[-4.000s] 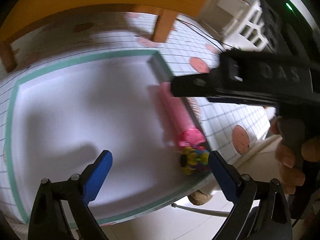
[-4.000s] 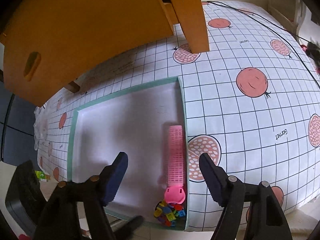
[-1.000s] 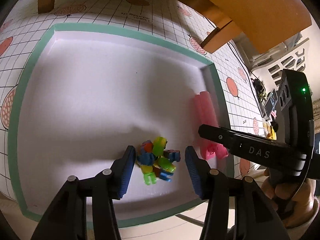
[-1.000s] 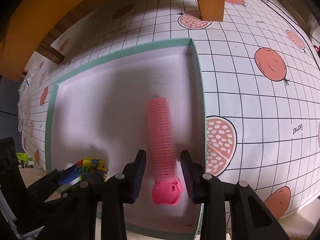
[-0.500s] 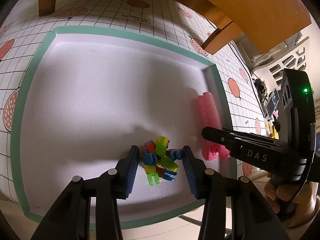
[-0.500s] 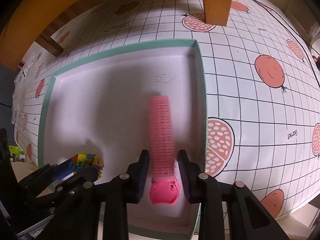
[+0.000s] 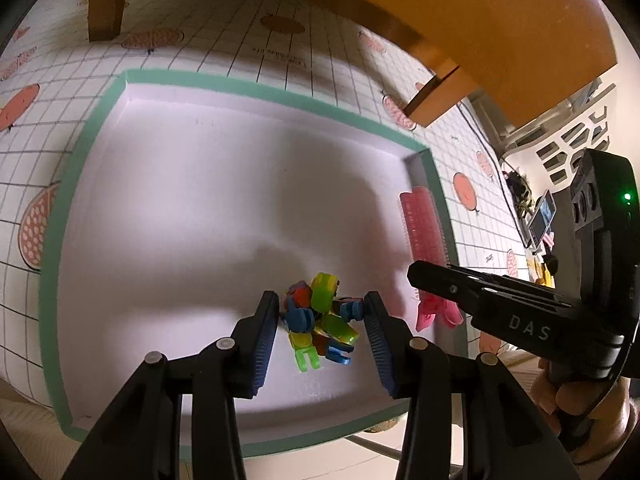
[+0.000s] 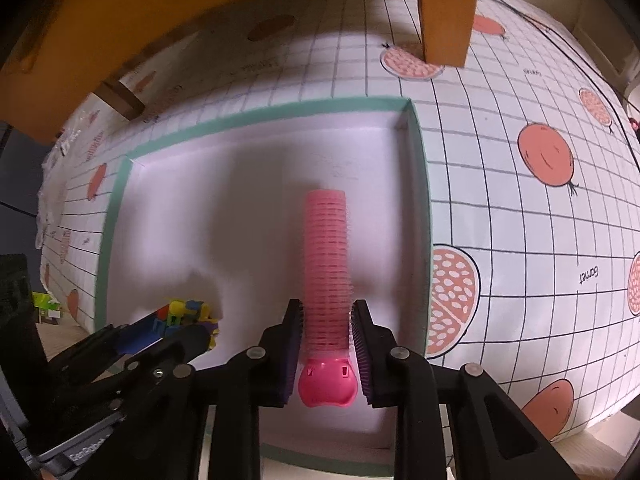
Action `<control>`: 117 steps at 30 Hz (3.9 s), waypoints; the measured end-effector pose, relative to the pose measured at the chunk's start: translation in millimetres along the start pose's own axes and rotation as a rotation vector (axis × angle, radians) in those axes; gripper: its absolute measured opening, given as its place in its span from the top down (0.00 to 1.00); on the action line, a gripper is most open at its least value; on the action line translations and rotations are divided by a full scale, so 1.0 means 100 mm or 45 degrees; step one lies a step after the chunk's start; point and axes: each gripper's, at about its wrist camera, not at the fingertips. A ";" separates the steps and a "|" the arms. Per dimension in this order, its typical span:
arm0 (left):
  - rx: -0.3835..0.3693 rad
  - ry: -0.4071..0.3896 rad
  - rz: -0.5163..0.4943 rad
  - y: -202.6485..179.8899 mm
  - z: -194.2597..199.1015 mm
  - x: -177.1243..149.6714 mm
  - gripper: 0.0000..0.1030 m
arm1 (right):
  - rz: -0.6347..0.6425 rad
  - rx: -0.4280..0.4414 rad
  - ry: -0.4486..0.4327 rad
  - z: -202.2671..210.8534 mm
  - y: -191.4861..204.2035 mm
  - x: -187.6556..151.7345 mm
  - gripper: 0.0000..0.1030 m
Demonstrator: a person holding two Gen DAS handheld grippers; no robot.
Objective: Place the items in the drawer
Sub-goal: 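Carry the blocks and pink comb with both tools into the drawer, then open the left tool to drop the blocks while the right tool releases the comb, then push the lower drawer shut with both tools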
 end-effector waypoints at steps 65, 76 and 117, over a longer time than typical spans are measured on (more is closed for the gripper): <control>0.224 -0.683 -0.063 0.22 2.18 1.86 0.50 | 0.336 0.149 -0.686 2.14 1.58 1.38 0.68; 0.228 -0.676 -0.030 0.25 2.18 1.74 0.25 | 0.316 0.105 -0.689 2.07 1.53 1.31 0.40; 0.385 -0.618 -0.007 0.28 1.95 1.20 0.00 | 0.242 -0.022 -0.716 1.90 1.24 0.73 0.00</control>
Point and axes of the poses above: each gripper's, at about its wrist camera, not at the fingertips, and z roughly against the way its jaws point, y to its left, x to its top, and after that the axes turned 14 degrees about -z, right-handed
